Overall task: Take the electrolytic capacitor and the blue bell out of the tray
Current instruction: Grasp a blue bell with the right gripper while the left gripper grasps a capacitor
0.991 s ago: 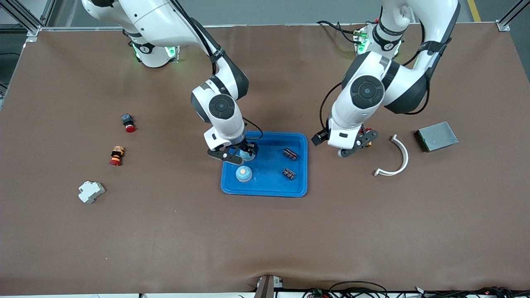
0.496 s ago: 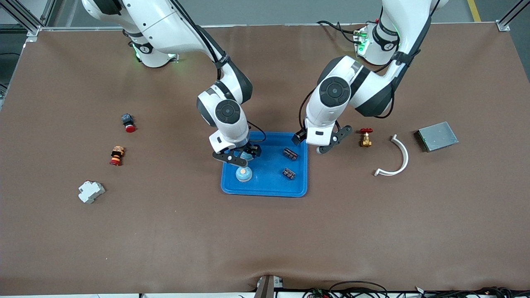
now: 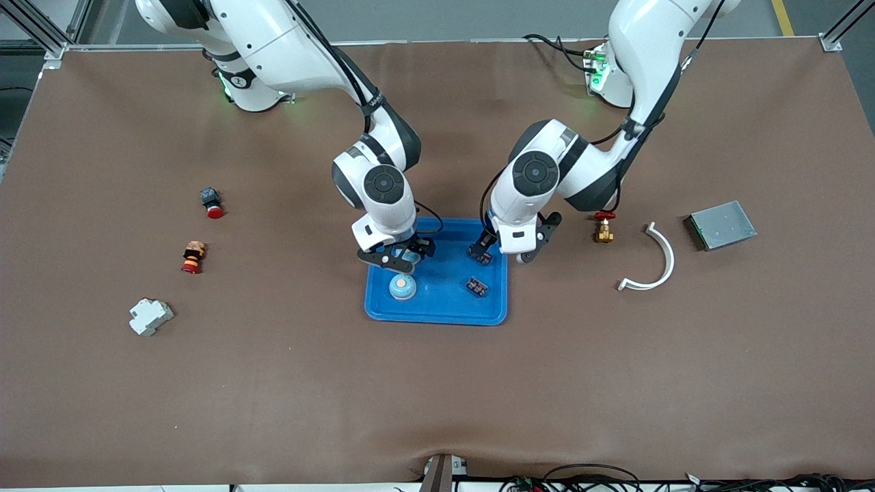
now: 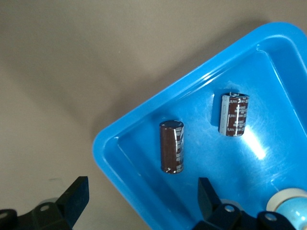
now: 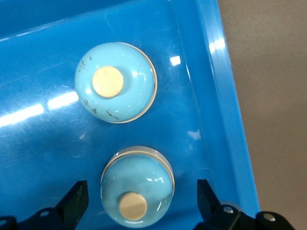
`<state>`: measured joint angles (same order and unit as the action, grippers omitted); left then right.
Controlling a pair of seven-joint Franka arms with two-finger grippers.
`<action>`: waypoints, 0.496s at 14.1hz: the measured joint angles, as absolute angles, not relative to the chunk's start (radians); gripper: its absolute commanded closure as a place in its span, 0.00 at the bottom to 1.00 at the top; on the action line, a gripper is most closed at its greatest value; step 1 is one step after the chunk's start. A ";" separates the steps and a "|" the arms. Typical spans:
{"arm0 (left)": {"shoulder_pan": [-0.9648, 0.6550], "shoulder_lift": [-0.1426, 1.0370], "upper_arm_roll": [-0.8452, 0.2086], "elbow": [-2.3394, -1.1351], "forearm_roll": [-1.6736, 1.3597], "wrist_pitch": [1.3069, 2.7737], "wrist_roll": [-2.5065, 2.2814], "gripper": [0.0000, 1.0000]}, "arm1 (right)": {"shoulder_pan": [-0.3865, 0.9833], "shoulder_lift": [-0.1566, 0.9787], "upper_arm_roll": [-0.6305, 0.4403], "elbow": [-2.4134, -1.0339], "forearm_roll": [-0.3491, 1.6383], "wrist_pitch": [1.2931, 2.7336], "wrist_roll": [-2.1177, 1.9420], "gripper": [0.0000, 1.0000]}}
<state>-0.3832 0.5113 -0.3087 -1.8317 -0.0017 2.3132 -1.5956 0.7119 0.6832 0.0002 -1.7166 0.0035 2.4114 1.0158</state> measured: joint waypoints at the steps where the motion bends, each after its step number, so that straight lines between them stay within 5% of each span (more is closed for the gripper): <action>1: -0.383 0.521 -0.309 -1.831 -0.002 2.332 -1.615 0.08 | 0.713 0.691 0.000 -1.711 0.000 2.413 1.020 0.00; 5: -0.402 0.560 -0.308 -1.831 0.022 2.403 -1.718 0.24 | 0.714 0.719 0.000 -1.673 -0.002 2.415 1.026 0.00; 6: -0.407 0.574 -0.307 -1.830 0.032 2.418 -1.744 0.31 | 0.714 0.723 -0.001 -1.667 -0.002 2.415 1.027 0.07; 7: -0.409 0.589 -0.307 -1.827 0.037 2.429 -1.759 0.32 | 0.714 0.725 -0.001 -1.664 -0.002 2.415 1.027 0.38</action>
